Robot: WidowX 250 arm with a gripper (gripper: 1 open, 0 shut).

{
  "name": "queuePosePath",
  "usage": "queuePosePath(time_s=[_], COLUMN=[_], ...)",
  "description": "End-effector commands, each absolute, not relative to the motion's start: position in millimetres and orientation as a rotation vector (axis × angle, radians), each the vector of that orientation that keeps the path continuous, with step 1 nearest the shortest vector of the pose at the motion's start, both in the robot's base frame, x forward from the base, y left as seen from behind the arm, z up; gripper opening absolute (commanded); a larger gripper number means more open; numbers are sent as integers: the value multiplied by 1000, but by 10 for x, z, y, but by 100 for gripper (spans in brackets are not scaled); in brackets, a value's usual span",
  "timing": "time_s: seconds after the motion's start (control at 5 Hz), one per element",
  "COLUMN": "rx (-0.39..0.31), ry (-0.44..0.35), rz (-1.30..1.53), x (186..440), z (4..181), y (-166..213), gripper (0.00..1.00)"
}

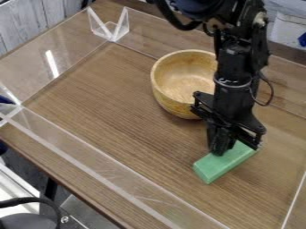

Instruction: Put the green block in the brown bowl

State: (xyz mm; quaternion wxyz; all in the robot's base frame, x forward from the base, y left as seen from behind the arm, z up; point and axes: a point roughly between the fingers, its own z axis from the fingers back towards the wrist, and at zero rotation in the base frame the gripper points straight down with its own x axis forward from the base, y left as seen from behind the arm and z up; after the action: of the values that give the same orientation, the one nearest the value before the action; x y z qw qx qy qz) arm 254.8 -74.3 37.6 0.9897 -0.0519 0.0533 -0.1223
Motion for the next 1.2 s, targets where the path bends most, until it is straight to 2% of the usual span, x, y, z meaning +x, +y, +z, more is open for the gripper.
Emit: queuePosePath(time_s=[0.0,1.0], rx=[-117,-127], ry=[13,-10], rz=[-252,-255], x=[2711,2781], z=[602,627], y=[-763,-762], gripper=[0,0])
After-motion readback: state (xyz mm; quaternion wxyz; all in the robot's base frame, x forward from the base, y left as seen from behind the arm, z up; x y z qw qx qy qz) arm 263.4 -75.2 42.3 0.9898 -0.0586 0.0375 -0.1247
